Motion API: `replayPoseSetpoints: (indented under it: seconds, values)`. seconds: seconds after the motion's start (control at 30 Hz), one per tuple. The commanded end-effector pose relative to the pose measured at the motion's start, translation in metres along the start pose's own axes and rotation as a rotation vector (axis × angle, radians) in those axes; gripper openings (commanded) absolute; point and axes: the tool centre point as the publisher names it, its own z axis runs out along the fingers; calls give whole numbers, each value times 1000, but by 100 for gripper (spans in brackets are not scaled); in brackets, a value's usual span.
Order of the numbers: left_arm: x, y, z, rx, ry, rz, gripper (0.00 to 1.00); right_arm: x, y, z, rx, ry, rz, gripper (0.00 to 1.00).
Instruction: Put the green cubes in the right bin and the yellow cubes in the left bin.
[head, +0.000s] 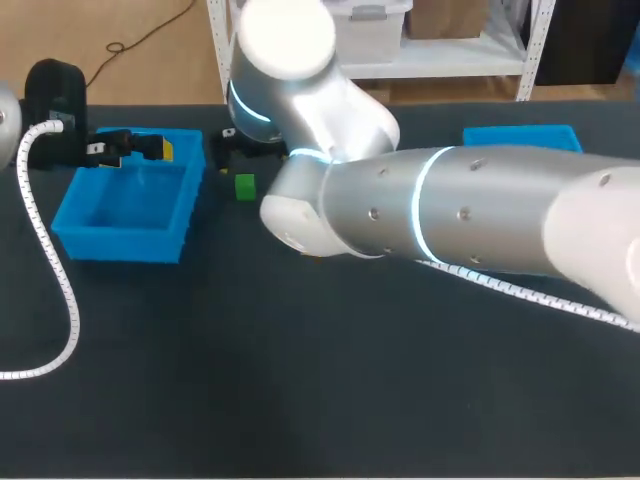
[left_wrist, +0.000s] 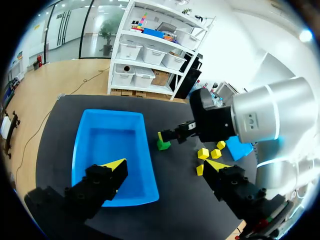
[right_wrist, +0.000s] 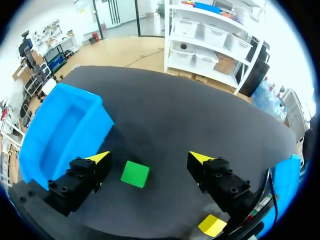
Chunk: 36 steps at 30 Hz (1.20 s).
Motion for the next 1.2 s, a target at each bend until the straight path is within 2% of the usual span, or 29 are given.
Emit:
replayPoseSetpoints:
  seconds: [0.03,0.6,0.63,0.67,0.7,0.73,0.77,1.07,1.2]
  values:
    - [2,3,0,16,-8,3,100,-1,4,8,6,18,0,100]
    - [2,3,0,16,-8,3,100,20,6,25,48,80,-5,100]
    - [2,3,0,16,-8,3,100,22,5,27,59,87,-7,87]
    - [2,3,0,16,-8,3,100,24,4,28,62,90,-9,45]
    - [2,3,0,16,-8,3,100,26,4,30,65,95,-13,29]
    - [2,3,0,16,-8,3,100,28,4,30,69,98,-14,7]
    - [2,3,0,16,-8,3,100,30,3,31,69,100,-15,0]
    - [2,3,0,16,-8,3,100,27,0,24,65,89,-19,0]
    - [2,3,0,16,-8,3,100,19,-10,3,65,50,-13,0]
